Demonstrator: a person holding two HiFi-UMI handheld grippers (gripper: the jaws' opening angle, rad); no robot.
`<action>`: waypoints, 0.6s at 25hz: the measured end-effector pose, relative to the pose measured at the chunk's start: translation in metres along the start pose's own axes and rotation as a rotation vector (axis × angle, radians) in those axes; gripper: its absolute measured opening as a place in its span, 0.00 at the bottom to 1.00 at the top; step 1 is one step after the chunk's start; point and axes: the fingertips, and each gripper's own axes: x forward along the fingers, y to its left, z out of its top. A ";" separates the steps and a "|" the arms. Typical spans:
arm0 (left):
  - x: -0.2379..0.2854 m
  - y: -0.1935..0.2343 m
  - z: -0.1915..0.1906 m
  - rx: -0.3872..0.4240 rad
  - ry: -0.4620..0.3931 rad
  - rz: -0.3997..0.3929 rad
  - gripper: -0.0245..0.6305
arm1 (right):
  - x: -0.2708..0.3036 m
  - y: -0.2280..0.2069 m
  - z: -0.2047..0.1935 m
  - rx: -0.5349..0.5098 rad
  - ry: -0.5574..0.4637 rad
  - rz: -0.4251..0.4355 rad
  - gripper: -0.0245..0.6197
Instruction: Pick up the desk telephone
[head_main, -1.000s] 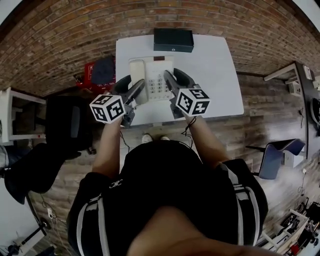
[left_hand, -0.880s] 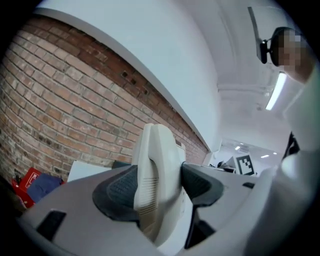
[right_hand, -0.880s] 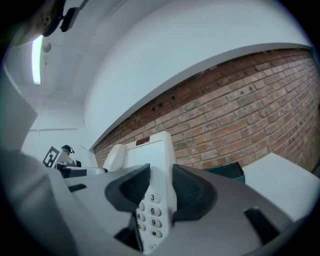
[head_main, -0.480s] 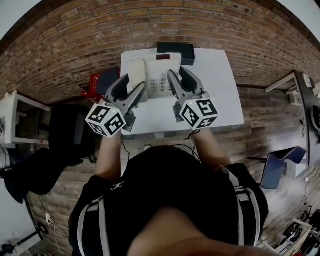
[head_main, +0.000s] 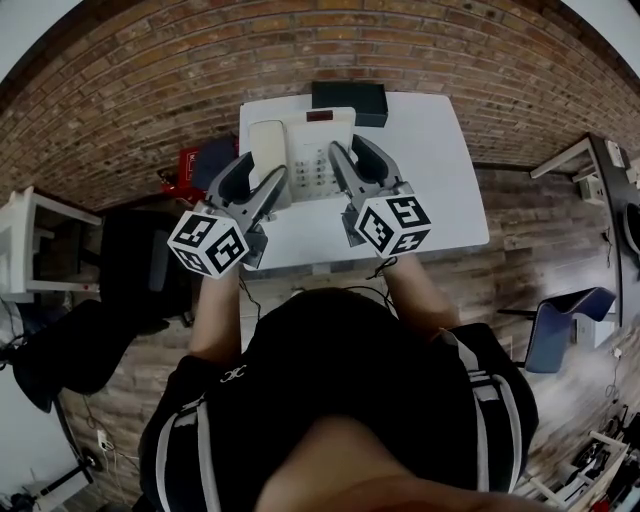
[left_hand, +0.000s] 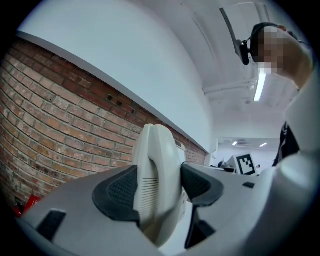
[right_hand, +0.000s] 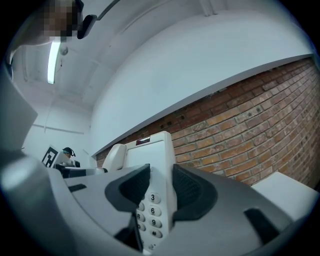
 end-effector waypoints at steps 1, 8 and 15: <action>0.000 0.000 0.000 0.000 0.002 0.001 0.46 | 0.001 0.000 0.000 0.003 0.002 0.000 0.24; -0.002 0.000 -0.001 0.011 0.016 0.008 0.46 | 0.000 0.001 -0.003 0.024 0.004 0.002 0.24; 0.003 0.002 -0.001 -0.005 0.015 0.011 0.46 | 0.002 -0.003 -0.002 0.020 0.010 0.003 0.24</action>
